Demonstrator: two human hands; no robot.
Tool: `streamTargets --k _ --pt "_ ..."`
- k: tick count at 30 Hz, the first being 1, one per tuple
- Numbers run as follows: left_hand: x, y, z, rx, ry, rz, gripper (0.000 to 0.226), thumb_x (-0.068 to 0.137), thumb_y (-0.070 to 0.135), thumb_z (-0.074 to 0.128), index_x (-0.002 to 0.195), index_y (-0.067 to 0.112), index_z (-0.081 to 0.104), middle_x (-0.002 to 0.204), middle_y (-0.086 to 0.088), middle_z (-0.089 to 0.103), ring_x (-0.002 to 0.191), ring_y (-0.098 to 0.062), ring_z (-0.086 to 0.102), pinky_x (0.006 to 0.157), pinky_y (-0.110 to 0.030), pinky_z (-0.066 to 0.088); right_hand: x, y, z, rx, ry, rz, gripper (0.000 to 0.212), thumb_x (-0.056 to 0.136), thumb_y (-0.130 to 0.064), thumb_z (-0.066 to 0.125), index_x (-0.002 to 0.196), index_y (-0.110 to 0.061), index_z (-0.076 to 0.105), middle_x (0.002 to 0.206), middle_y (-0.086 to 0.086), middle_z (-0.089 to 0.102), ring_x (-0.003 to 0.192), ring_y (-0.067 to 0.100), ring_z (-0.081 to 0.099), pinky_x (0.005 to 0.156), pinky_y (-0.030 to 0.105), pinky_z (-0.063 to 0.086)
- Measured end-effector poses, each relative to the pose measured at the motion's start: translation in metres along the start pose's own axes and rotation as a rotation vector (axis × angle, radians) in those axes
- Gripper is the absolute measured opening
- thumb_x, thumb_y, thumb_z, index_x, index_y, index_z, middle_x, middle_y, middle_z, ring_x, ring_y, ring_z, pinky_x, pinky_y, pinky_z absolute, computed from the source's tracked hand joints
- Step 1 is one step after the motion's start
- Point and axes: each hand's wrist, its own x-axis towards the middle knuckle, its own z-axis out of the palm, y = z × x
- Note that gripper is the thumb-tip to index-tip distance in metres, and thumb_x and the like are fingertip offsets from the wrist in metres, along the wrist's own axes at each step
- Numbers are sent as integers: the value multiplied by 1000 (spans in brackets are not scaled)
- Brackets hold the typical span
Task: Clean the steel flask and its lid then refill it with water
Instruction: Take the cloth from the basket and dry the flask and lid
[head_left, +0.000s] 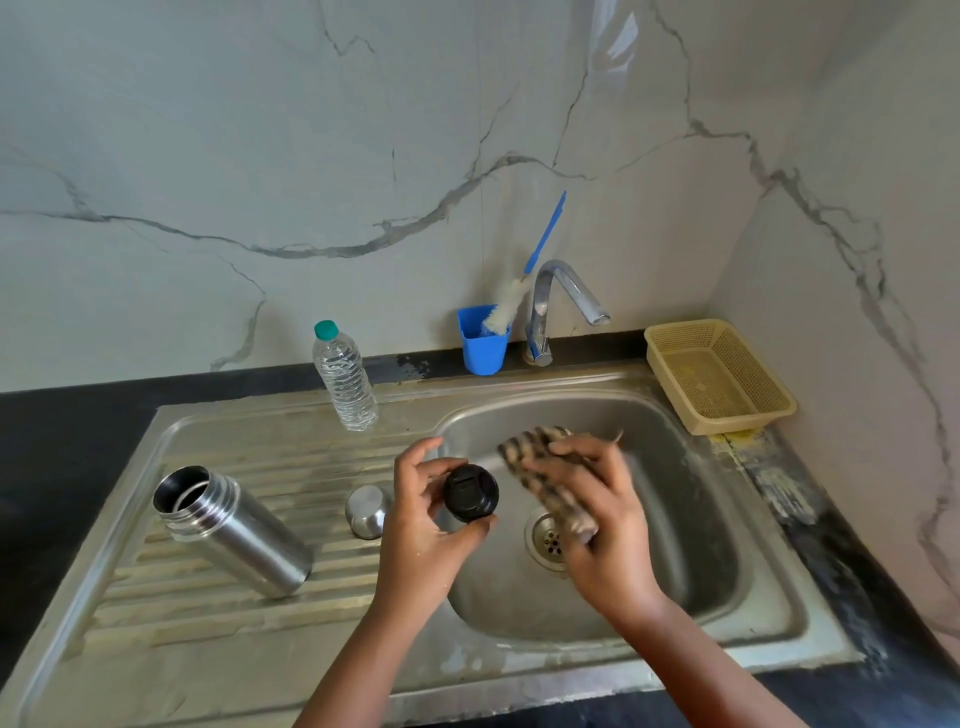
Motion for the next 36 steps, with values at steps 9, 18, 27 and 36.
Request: streamTargets --k 9,18,27,36 --pt "-2 9 5 154 -82 84 100 65 -1 88 132 47 30 110 14 70 106 -2 66 92 -15 47 1 19 7 -287 -205 -220 43 81 -9 76 122 -20 69 129 0 61 114 22 58 90 34 53" --pt "-3 9 11 234 -100 97 105 73 -3 81 130 64 24 110 17 66 103 3 63 86 -8 45 3 15 3 -359 -289 -411 36 85 -20 75 121 -22 69 129 2 62 112 25 58 85 33 55" --pt "4 8 12 259 -104 117 107 70 -3 82 126 67 24 106 15 67 101 3 64 84 -9 44 6 14 8 -436 -221 -377 36 82 -15 74 117 -21 71 121 0 65 99 24 59 79 32 54" --pt "4 7 15 256 -90 129 101 75 -6 77 126 64 24 108 13 67 99 0 65 84 -10 46 7 18 9 -398 -301 -550 25 92 -18 71 117 -14 71 132 1 63 132 31 50 105 46 45"
